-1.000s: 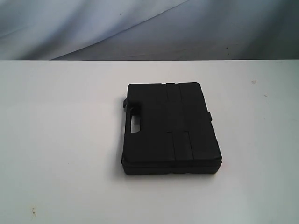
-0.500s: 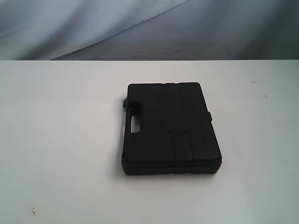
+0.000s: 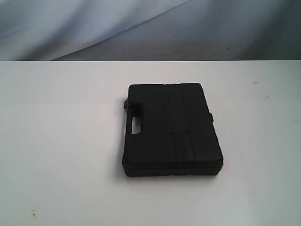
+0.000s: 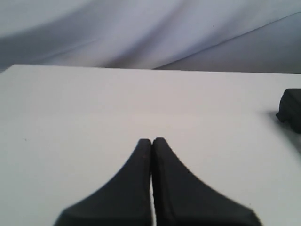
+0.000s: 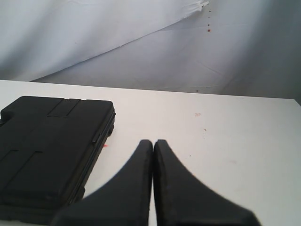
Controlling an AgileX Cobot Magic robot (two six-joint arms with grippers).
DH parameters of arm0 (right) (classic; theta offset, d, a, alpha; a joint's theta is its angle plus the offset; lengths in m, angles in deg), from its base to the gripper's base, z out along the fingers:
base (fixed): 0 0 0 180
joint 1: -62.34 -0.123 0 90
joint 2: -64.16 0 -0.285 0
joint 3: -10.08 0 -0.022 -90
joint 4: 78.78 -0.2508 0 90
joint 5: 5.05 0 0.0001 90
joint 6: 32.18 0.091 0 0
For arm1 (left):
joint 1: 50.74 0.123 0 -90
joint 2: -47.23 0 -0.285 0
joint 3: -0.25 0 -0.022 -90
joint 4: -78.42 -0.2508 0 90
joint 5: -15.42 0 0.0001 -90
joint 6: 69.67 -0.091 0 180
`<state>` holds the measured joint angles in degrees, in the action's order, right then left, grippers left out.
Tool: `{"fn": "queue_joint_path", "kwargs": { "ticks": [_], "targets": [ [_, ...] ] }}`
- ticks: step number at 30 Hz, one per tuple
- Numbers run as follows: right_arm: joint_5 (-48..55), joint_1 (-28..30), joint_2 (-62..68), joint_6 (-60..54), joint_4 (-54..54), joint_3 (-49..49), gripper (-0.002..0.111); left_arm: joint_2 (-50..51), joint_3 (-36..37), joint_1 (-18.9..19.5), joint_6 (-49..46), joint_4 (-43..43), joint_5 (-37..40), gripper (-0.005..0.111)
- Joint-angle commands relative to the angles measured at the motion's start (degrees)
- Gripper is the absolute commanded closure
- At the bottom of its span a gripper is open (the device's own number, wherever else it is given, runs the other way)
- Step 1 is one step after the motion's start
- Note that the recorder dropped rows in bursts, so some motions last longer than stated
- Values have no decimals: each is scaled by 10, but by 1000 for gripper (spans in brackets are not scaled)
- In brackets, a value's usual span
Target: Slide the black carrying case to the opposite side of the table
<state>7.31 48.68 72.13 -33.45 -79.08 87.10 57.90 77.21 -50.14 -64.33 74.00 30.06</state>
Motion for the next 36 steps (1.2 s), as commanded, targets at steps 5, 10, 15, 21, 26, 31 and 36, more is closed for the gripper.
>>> {"fn": "queue_joint_path", "kwargs": {
  "ticks": [5, 10, 15, 21, 26, 31, 36],
  "targets": [
    [3, 4, -2, 0, -4, 2, 108, -1, 3, 2, 1, -27, -93, 107],
    [3, 4, -2, 0, -4, 2, 108, -1, 3, 2, 12, -24, -153, 107],
    [3, 4, -2, 0, -4, 2, 108, -1, 3, 2, 23, -21, -213, 107],
    [3, 4, -2, 0, -4, 2, 108, -1, 3, 2, 116, -24, -465, 107],
    [3, 4, -2, 0, -4, 2, 108, -1, 3, 2, 142, -167, -558, 106],
    [3, 4, -2, 0, -4, 2, 108, -1, 3, 2, 140, -234, -533, 106],
    [3, 4, -2, 0, -4, 2, 108, -1, -22, 2, 157, -212, -493, 106]
  ]
}}
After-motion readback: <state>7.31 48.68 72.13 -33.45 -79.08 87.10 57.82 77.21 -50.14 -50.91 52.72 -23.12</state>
